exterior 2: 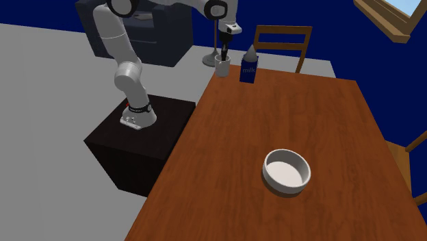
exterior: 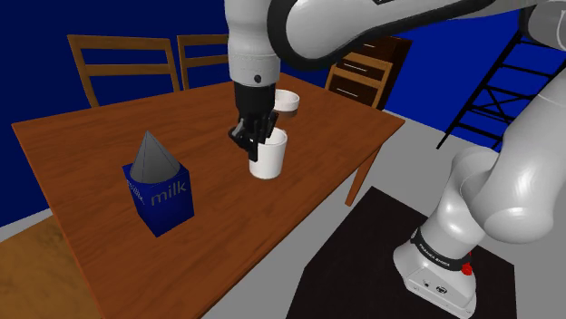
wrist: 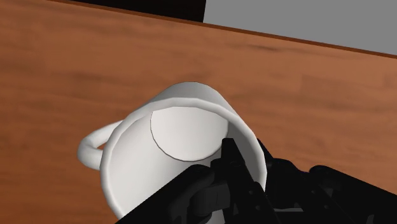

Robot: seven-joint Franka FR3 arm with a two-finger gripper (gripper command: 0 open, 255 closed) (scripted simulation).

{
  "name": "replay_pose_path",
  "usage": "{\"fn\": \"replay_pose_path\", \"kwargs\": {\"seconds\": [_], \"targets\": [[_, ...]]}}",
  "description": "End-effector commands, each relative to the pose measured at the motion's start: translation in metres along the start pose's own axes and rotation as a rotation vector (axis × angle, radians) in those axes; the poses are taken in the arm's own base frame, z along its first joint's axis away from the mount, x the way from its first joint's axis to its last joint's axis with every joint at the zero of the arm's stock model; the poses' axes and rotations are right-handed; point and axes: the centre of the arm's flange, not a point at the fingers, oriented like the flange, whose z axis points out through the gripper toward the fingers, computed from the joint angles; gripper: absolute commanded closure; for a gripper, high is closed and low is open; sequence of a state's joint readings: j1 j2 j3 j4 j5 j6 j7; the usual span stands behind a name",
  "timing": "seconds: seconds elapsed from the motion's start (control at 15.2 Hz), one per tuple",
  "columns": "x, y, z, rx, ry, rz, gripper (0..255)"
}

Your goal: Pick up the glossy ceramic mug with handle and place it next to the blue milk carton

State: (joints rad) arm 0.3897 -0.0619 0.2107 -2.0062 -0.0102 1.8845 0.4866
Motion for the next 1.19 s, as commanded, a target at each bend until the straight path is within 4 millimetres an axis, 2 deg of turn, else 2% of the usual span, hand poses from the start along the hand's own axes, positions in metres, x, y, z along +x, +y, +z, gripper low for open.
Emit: {"fn": "replay_pose_path", "kwargs": {"seconds": [0.0, 1.12], "targets": [[0.001, -0.001, 0.011, 0.000, 0.001, 0.000, 255], [0.004, -0.006, 0.100, 0.000, 0.001, 0.000, 255]]}}
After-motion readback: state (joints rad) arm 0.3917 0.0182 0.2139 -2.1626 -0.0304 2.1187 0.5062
